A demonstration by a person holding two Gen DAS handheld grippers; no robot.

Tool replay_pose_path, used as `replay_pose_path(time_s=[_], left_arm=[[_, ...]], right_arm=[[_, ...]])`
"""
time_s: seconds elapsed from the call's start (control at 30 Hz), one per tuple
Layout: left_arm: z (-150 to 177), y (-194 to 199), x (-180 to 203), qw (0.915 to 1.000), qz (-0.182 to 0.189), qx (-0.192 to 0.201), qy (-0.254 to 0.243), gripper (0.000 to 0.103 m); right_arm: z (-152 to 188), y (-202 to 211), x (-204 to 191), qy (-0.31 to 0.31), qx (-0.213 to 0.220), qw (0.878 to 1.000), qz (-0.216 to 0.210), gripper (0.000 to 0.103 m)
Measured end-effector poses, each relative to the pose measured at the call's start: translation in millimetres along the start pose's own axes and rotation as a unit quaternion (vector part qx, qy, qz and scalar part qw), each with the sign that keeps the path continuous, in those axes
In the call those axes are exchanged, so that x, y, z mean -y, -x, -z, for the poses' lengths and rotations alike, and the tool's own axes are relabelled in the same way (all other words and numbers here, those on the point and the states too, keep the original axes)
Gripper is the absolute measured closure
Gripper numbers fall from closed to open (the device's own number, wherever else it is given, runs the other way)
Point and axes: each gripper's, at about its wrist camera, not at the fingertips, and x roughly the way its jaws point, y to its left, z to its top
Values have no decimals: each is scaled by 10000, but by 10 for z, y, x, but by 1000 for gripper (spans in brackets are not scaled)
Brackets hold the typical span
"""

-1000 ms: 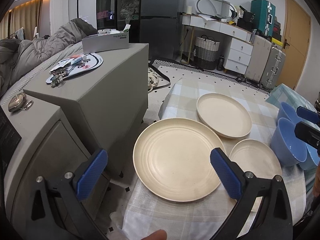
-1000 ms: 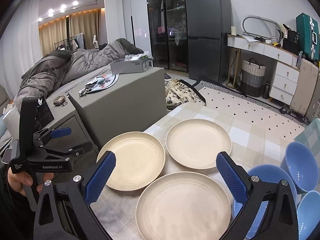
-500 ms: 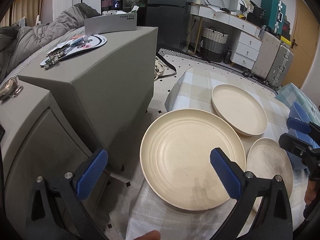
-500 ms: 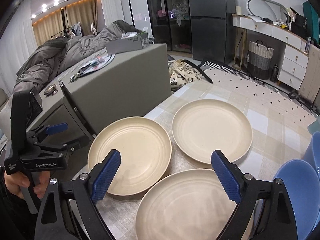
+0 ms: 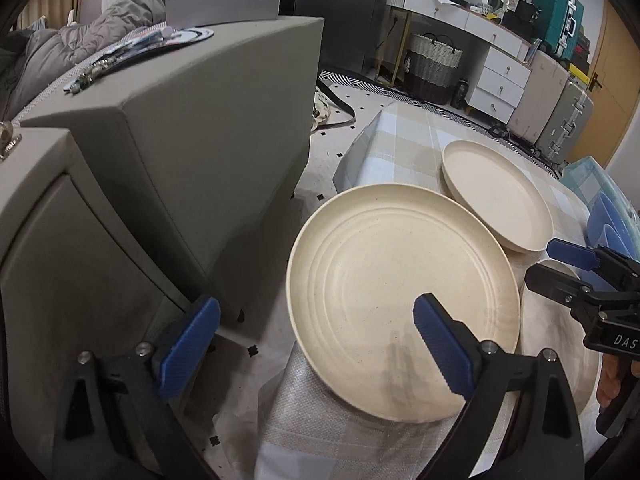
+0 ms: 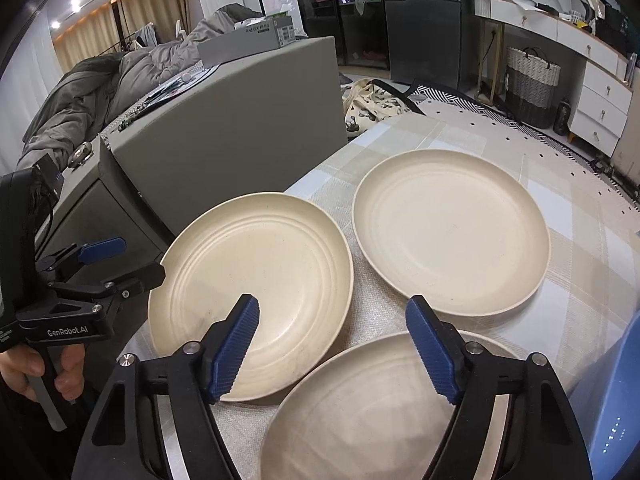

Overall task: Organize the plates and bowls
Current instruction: 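Move the left tool to the large cream plate rim while the right tool reaches its opposite rim, then close the left tool on the plate rim while the right tool grips the opposite rim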

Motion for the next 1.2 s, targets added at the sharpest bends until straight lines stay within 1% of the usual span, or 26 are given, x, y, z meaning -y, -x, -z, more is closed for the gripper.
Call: replay_pose_path(time_s=[0.07, 0.17, 0.23, 0.3, 0.4, 0.47, 0.53, 0.6, 0.63, 0.67, 0.7, 0.77, 0.8, 0.87, 0.9, 0.97, 1.1, 1.17, 1.2], left_arm=[[9, -58, 1, 10000, -5, -61, 16, 7], [30, -101, 11, 10000, 7, -96, -23, 8], [41, -122, 4, 9999, -10, -129, -18, 8], [52, -138, -26, 9998, 34, -168, 41, 10], [64, -146, -55, 9997, 44, -208, 85, 12], [74, -166, -60, 9996, 33, -253, 81, 16], [92, -194, -73, 9995, 39, -307, 117, 18], [111, -217, -87, 9992, 27, -377, 159, 25], [117, -226, -89, 9990, 25, -405, 173, 27], [121, -234, -91, 9989, 15, -435, 173, 28], [132, -239, -90, 9988, 1, -464, 173, 28], [145, -238, -87, 9987, 29, -483, 184, 35], [145, -244, -83, 9986, 28, -499, 171, 36], [158, -252, -71, 9986, -15, -522, 127, 46], [165, -258, -61, 9984, -26, -551, 110, 49], [158, -272, -62, 9984, -25, -559, 112, 59], [166, -263, -64, 9984, -83, -558, 98, 70], [166, -266, -48, 9983, -110, -577, 27, 78], [166, -262, -41, 9984, -107, -564, 5, 80]], right_arm=[[1, -53, -16, 1, -35, 10000, -13, 27], [0, -144, -39, -5, -114, 9999, -60, 32], [9, -184, -48, 6, -149, 9999, -73, 33], [13, -247, -63, 20, -211, 9997, -110, 37], [34, -302, -57, 23, -280, 9995, -114, 40], [39, -344, -44, 5, -314, 9995, -103, 45], [47, -380, -40, -6, -345, 9994, -77, 47], [56, -404, -41, 8, -347, 9994, -55, 52], [59, -415, -33, 10, -356, 9994, -52, 52], [66, -428, -29, 4, -358, 9993, -47, 54], [66, -437, -34, 12, -355, 9994, -29, 58], [70, -459, -29, 40, -356, 9994, 27, 63], [68, -467, -27, 33, -356, 9994, 23, 64], [63, -484, -33, 36, -360, 9993, 46, 68], [63, -493, -34, 48, -361, 9993, 61, 71], [70, -502, -54, 106, -373, 9992, 90, 74], [84, -503, -61, 178, -358, 9990, 179, 78], [87, -502, -55, 188, -355, 9989, 225, 81], [88, -503, -56, 203, -350, 9989, 248, 82]])
